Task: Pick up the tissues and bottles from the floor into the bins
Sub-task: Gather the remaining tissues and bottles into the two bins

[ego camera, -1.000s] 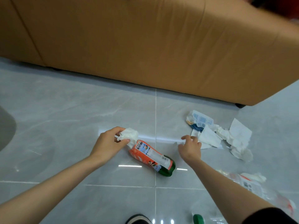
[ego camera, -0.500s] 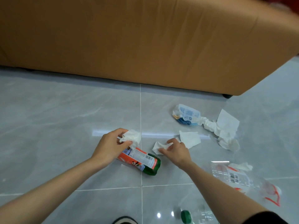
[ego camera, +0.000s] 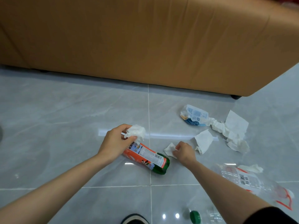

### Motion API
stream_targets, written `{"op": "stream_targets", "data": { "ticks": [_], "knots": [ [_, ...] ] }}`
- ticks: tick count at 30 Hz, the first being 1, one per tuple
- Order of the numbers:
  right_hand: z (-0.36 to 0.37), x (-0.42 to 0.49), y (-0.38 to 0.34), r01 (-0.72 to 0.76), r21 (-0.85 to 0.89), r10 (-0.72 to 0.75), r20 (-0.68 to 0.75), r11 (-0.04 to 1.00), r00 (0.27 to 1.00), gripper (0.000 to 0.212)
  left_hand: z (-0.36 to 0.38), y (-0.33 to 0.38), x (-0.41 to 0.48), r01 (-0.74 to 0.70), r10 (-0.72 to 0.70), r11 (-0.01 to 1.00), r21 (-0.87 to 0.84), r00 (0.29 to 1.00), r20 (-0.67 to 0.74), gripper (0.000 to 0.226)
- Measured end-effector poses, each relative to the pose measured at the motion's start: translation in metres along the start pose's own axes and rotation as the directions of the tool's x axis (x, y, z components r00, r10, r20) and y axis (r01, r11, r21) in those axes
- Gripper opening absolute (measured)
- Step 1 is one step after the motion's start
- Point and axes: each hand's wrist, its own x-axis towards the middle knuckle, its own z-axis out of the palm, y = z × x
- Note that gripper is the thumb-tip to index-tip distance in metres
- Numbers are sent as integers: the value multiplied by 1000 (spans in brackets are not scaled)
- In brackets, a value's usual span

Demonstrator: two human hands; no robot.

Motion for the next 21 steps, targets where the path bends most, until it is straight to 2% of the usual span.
{"op": "stream_targets", "data": {
  "ticks": [3, 6, 9, 10, 12, 14, 15, 18, 21],
  "knots": [
    [-2, -2, -6, 18, 85, -14, -49, 996, 999, 6, -8, 0, -3, -10, 9, 1000, -13, 1000, -22, 19],
    [-17, -3, -32, 102, 224, -56, -202, 969, 978, 6, -19, 1, -5, -16, 12, 998, -59, 998, -66, 21],
    [-37, -4, -81, 238, 484, -114, -271, 842, 956, 12, -36, 1, -5, -13, 1, 997, -82, 991, -137, 21],
    [-43, -5, -101, 230, 596, -99, -245, 769, 964, 14, -43, 0, -5, -11, -4, 996, -94, 987, -161, 21],
    [-49, -10, -143, 130, 826, -88, -98, 548, 991, 18, -61, -2, -6, -1, -27, 992, -129, 975, -221, 21],
    [-48, -21, -182, 15, 941, -177, 48, 338, 983, 22, -80, -5, -10, 5, -54, 985, -173, 959, -280, 20],
    [-44, -29, -203, -22, 959, -237, 92, 282, 967, 25, -93, -7, -14, 5, -64, 983, -184, 946, -319, 20],
    [-29, -59, -261, -54, 972, -359, 135, 227, 924, 30, -132, -12, -27, 1, -87, 982, -190, 893, -442, 20],
    [-19, -93, -312, -59, 977, -413, 140, 203, 900, 31, -172, -14, -46, -15, -83, 985, -170, 828, -554, 20]
  ]
}}
